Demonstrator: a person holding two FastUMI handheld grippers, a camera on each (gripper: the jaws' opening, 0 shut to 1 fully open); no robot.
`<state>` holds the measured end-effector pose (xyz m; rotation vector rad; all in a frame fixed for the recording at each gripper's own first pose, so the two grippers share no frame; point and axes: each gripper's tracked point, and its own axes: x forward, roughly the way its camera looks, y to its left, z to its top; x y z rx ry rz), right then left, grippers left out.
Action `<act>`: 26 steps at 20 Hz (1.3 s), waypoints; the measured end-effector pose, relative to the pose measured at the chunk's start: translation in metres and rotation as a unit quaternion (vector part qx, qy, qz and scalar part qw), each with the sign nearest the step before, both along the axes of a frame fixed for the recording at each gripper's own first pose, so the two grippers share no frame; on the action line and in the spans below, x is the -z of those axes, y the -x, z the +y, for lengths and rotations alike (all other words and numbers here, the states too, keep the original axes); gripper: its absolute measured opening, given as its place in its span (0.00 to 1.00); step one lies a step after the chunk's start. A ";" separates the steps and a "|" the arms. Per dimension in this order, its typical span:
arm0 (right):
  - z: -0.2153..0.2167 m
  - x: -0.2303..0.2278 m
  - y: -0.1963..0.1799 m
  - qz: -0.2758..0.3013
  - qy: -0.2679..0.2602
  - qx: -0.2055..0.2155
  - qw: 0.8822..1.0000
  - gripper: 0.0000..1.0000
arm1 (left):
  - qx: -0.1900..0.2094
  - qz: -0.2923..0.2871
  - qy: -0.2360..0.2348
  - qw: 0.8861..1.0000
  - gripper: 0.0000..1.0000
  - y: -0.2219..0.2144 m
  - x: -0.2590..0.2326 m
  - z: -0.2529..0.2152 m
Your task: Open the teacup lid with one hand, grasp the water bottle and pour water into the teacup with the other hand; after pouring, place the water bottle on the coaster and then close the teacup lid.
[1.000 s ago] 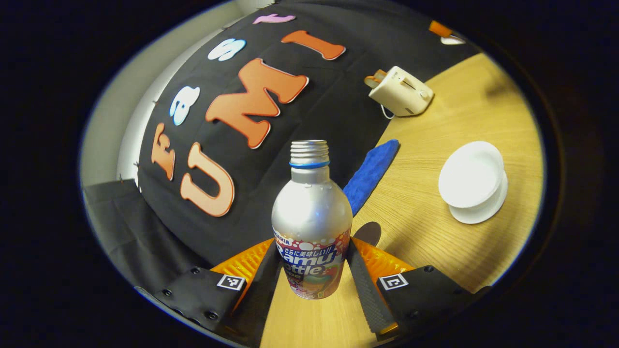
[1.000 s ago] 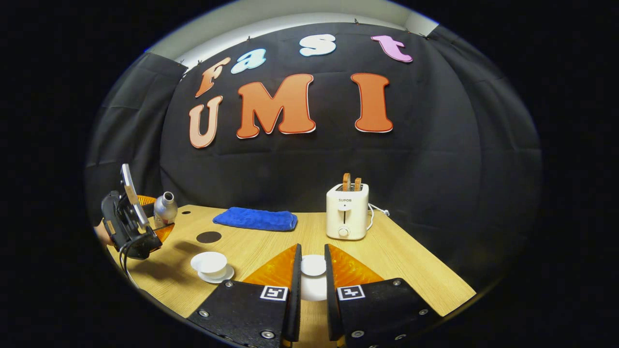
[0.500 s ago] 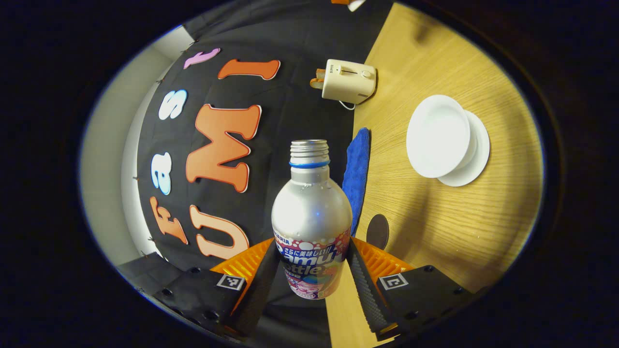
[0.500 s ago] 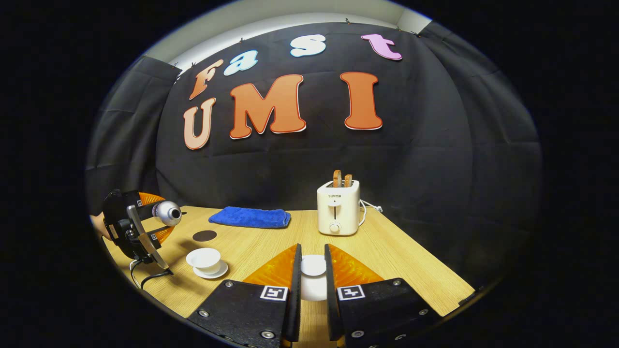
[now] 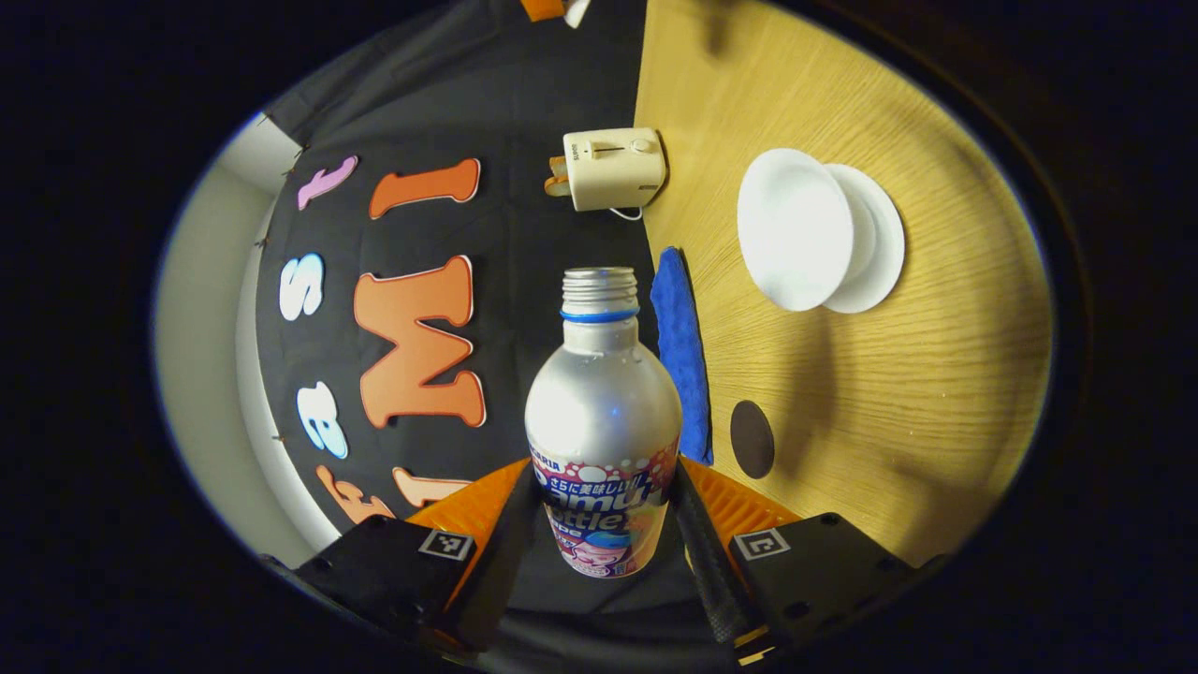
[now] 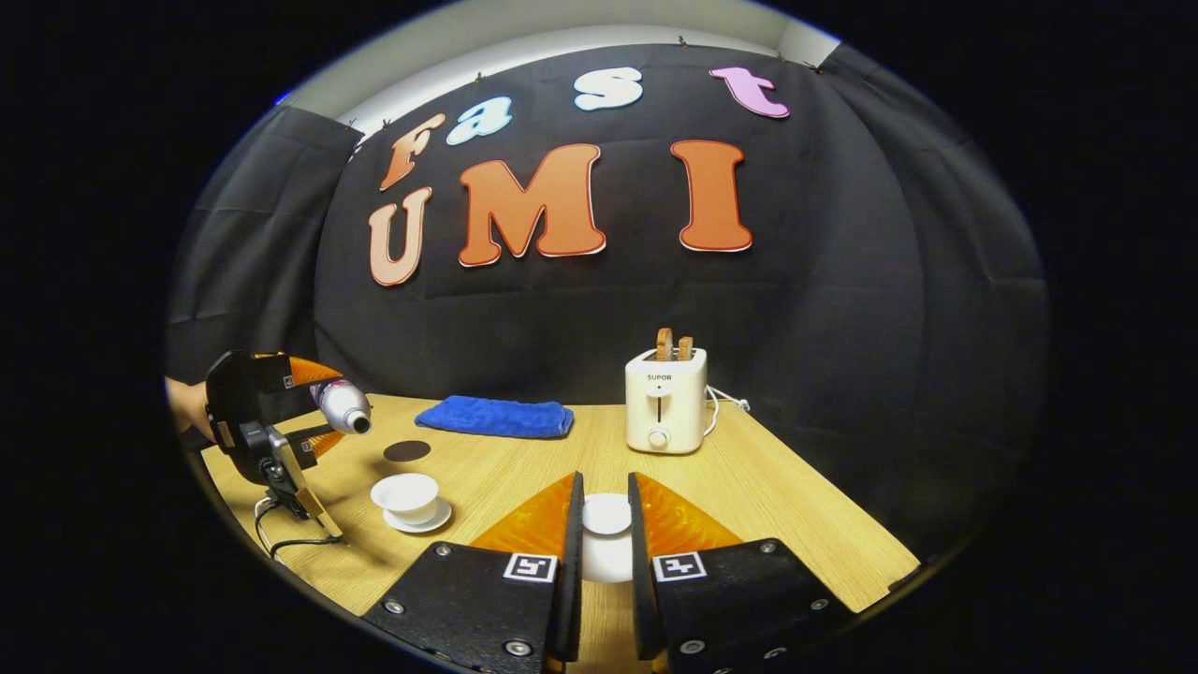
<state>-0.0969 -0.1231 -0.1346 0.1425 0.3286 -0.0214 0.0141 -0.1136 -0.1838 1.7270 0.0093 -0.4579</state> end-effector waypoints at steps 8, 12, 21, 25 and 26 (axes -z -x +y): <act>0.001 -0.001 0.003 0.000 0.004 -0.005 1.000 0.23 | 0.036 -0.029 -0.071 0.996 0.86 -0.003 -0.009 -0.008; -0.002 -0.003 0.006 -0.002 0.007 -0.005 1.000 0.23 | 0.046 -0.036 -0.097 0.994 0.86 -0.007 -0.014 -0.006; -0.004 -0.009 0.002 -0.006 0.011 -0.005 1.000 0.23 | 0.064 -0.071 -0.126 0.987 0.83 -0.021 -0.047 -0.008; -0.006 -0.011 0.001 -0.012 0.013 -0.002 1.000 0.23 | 0.073 -0.094 -0.131 0.984 0.83 -0.028 -0.070 -0.011; -0.006 -0.011 0.002 -0.011 0.010 -0.002 1.000 0.23 | 0.075 -0.099 -0.130 0.984 0.86 -0.028 -0.077 -0.010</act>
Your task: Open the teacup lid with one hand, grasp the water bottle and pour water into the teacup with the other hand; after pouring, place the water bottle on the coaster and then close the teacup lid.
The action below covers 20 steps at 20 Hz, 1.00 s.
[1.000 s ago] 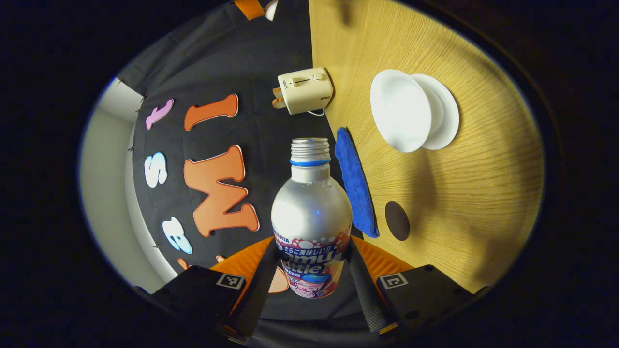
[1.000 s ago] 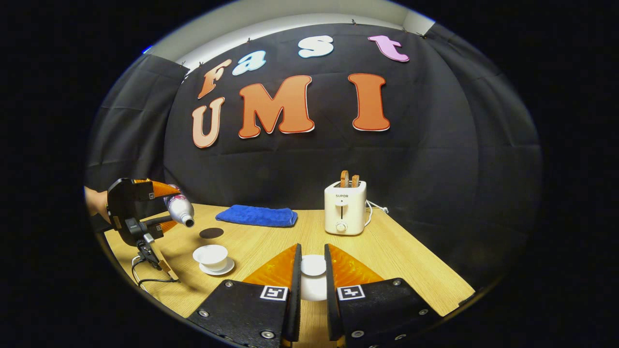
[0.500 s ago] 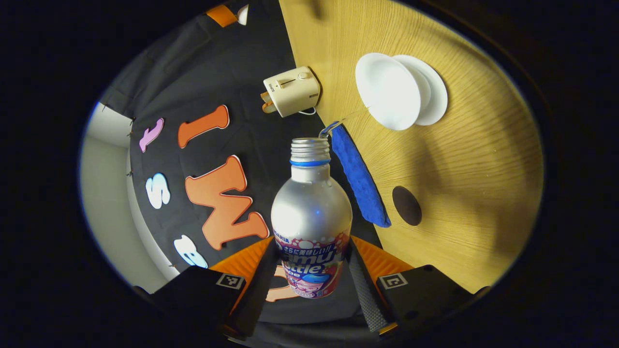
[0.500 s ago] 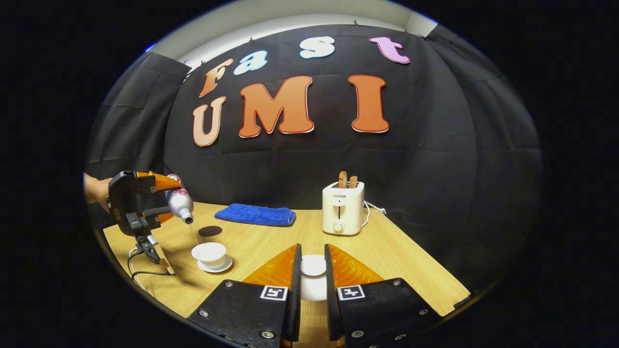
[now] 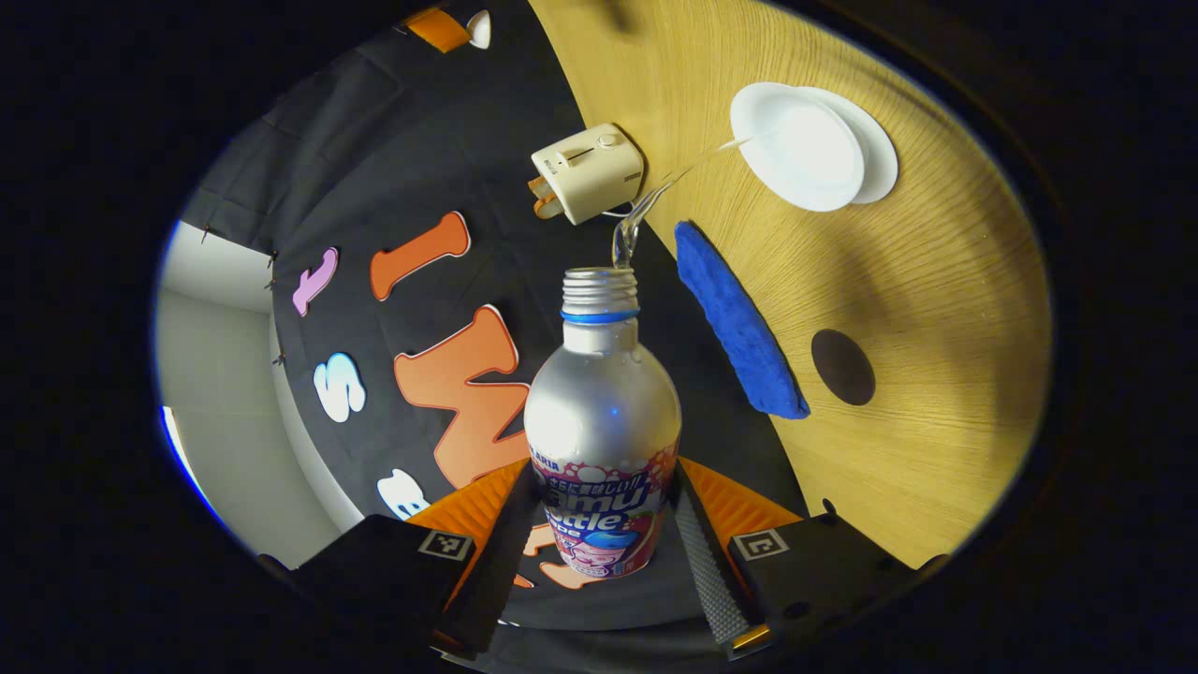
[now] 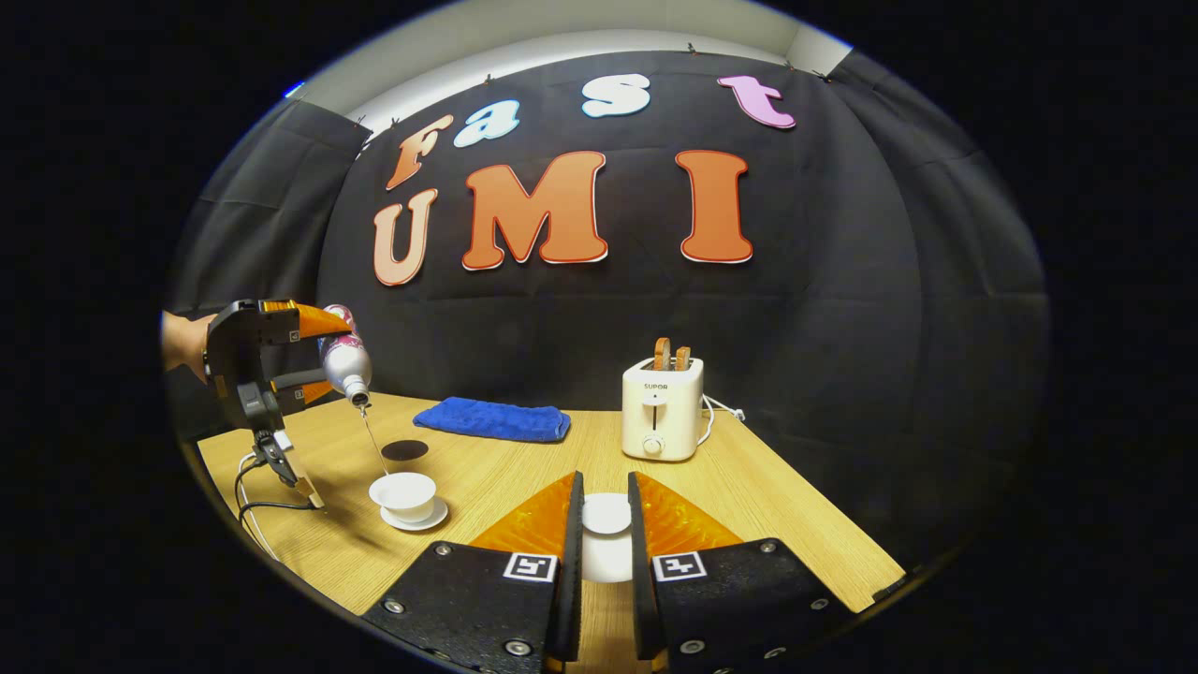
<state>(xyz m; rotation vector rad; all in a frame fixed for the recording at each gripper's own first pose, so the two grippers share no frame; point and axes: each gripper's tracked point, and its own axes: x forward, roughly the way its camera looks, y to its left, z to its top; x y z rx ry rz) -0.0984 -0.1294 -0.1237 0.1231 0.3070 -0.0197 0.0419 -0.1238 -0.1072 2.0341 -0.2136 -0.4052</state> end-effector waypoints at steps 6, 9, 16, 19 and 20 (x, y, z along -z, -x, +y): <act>-0.007 -0.001 -0.001 0.000 -0.004 0.007 1.000 0.23 | 0.018 -0.027 -0.017 0.999 0.86 -0.008 -0.022 -0.008; -0.004 0.003 -0.002 0.003 -0.001 0.005 1.000 0.23 | 0.035 -0.036 -0.044 0.998 0.84 -0.006 -0.014 -0.017; 0.003 0.011 -0.006 0.009 -0.004 -0.001 1.000 0.23 | 0.051 -0.012 -0.074 0.996 0.85 0.001 0.030 -0.020; 0.010 0.017 -0.010 0.017 -0.006 -0.006 1.000 0.23 | 0.064 -0.006 -0.084 0.994 0.88 0.004 0.044 -0.025; 0.011 0.019 -0.010 0.019 -0.003 -0.006 1.000 0.23 | 0.068 -0.006 -0.088 0.994 0.86 0.003 0.045 -0.026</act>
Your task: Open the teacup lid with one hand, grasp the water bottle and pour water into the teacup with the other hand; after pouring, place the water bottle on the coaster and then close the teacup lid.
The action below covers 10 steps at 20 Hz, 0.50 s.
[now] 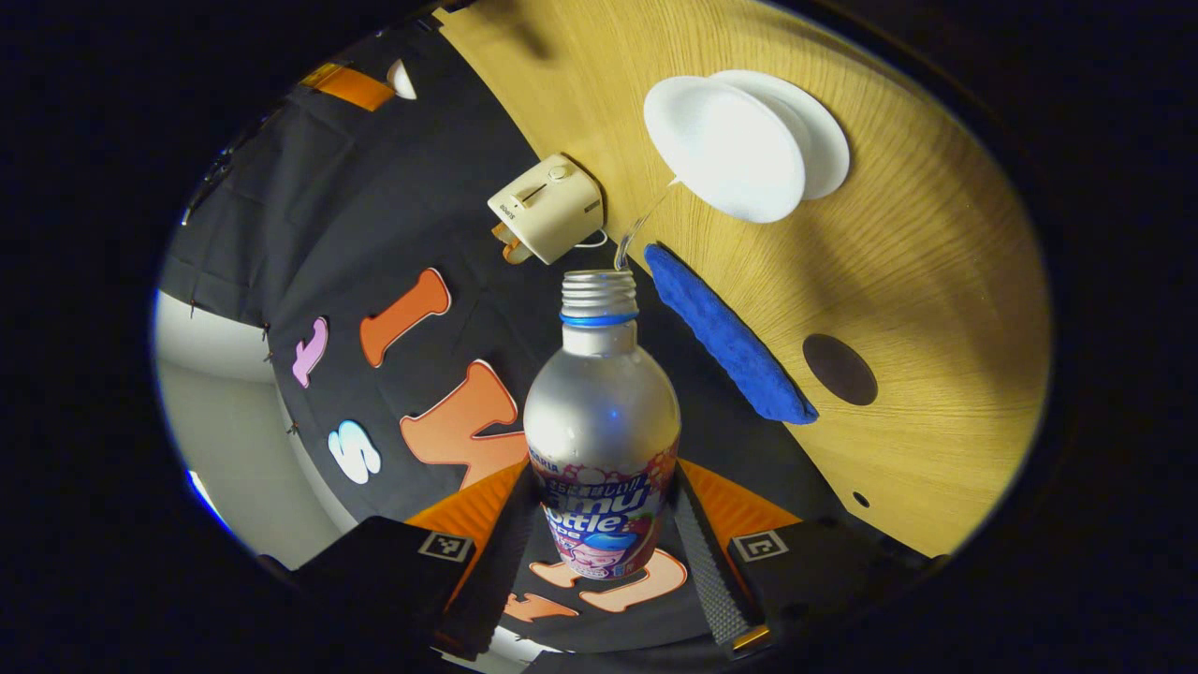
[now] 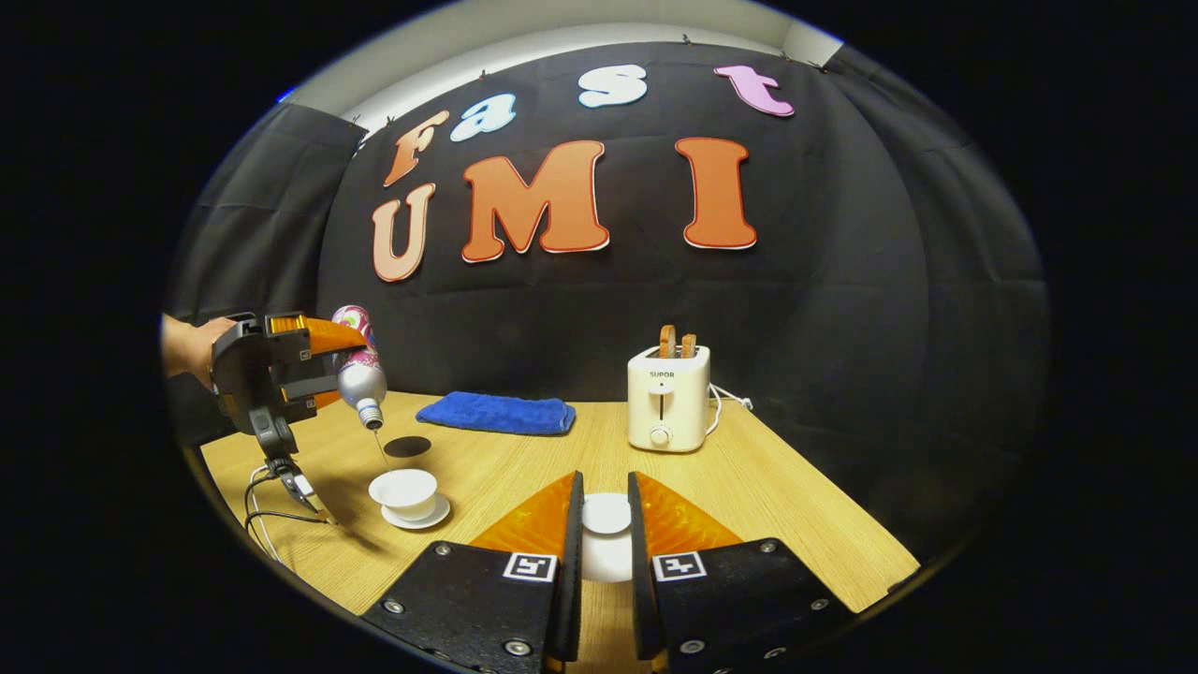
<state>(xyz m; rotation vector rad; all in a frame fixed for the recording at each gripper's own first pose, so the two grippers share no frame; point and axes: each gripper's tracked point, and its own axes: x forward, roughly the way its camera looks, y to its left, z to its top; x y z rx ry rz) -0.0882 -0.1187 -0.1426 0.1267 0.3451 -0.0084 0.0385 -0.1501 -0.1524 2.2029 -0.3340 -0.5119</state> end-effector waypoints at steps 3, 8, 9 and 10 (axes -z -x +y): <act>0.003 0.001 -0.002 0.001 0.000 -0.003 1.000 0.23 | 0.005 -0.001 0.002 1.000 0.86 0.000 0.002 -0.002; 0.014 0.002 -0.006 0.005 0.005 -0.010 1.000 0.23 | 0.013 -0.010 0.011 1.000 0.86 0.002 -0.004 -0.005; 0.015 0.002 -0.006 0.006 0.006 -0.010 1.000 0.23 | 0.011 -0.011 0.020 1.000 0.86 0.003 -0.006 -0.004; 0.019 0.002 -0.006 0.005 0.007 -0.013 1.000 0.23 | 0.009 -0.014 0.031 0.999 0.83 0.002 -0.012 -0.005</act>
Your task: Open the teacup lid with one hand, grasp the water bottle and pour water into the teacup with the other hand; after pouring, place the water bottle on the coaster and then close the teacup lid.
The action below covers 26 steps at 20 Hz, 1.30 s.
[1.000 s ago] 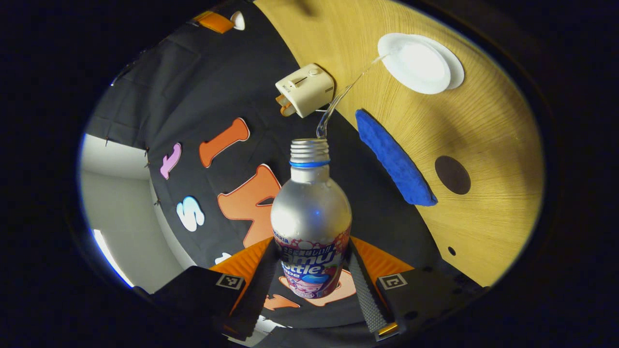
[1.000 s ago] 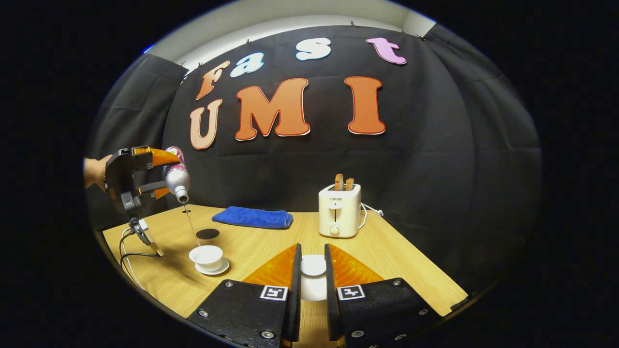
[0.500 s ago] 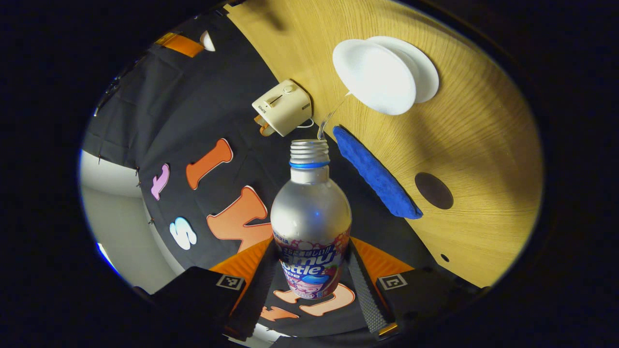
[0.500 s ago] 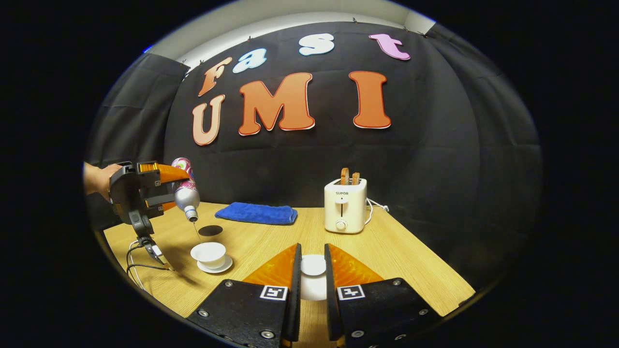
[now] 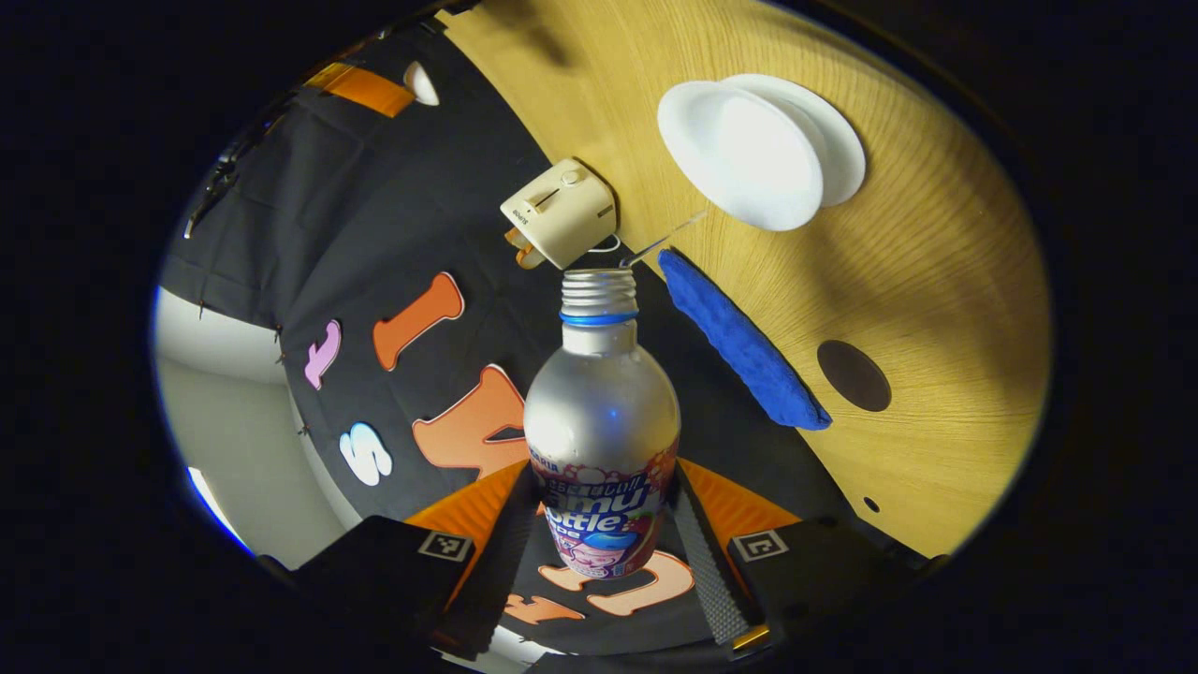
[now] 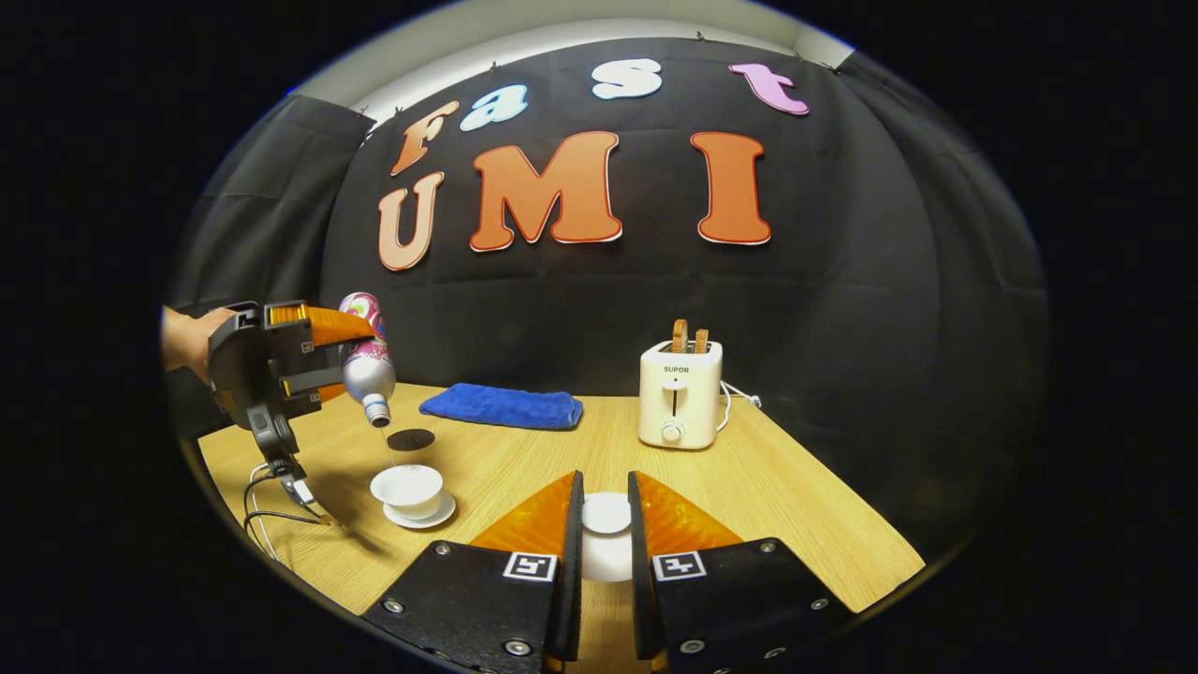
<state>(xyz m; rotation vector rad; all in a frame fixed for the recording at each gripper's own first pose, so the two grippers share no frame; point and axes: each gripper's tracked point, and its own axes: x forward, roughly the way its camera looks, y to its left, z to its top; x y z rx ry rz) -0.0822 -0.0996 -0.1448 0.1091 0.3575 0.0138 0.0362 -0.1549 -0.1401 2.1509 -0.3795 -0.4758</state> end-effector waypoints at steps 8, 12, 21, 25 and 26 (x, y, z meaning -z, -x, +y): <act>0.023 -0.014 -0.007 -0.010 0.001 -0.014 1.000 0.23 | 0.010 -0.033 0.083 0.996 0.86 0.003 -0.062 -0.004; 0.035 -0.024 -0.013 -0.016 -0.004 -0.015 1.000 0.23 | -0.013 -0.017 0.176 0.984 0.85 -0.011 -0.089 0.006; 0.078 -0.057 -0.024 -0.049 -0.003 -0.047 0.998 0.23 | -0.057 -0.006 0.426 0.903 0.80 -0.038 -0.154 0.037; 0.090 -0.059 -0.030 -0.051 -0.006 -0.054 0.997 0.23 | -0.052 0.023 0.555 0.830 0.84 -0.037 -0.164 0.036; 0.092 -0.058 -0.031 -0.051 -0.006 -0.054 0.997 0.23 | -0.054 0.032 0.586 0.808 0.84 -0.040 -0.163 0.042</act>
